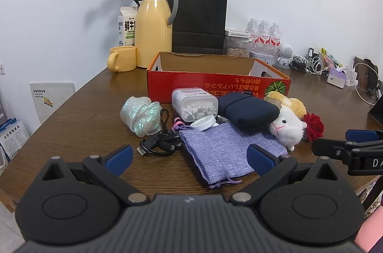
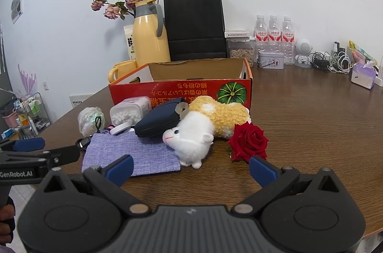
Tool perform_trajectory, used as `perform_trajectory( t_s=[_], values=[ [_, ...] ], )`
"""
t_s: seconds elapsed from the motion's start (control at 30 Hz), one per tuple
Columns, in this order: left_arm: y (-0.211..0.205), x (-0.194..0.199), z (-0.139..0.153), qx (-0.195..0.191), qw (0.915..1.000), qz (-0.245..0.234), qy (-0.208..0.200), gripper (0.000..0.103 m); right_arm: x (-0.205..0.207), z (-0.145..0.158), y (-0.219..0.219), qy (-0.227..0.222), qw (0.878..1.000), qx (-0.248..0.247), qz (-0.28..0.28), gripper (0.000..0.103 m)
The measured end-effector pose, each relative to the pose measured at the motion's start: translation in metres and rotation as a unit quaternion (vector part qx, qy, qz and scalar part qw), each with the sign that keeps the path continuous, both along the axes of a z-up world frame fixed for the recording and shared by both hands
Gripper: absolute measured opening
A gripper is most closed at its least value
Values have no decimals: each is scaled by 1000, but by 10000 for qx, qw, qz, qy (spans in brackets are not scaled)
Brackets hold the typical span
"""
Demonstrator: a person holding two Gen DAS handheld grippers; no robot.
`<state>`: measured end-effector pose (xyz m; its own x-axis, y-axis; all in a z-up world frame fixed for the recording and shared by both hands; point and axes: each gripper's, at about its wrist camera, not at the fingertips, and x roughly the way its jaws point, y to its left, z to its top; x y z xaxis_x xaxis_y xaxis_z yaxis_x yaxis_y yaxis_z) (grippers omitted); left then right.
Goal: Organize objects
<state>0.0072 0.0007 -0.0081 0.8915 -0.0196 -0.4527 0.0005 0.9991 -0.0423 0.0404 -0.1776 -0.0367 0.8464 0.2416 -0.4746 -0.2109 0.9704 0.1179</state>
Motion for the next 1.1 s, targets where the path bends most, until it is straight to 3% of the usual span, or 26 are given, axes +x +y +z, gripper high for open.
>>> perform_trajectory(
  t_s=[1.1],
  values=[
    [2,1,-2,-31,10000,28,21,103,0,-1,-1,23,10000,9,-26,103]
  ],
)
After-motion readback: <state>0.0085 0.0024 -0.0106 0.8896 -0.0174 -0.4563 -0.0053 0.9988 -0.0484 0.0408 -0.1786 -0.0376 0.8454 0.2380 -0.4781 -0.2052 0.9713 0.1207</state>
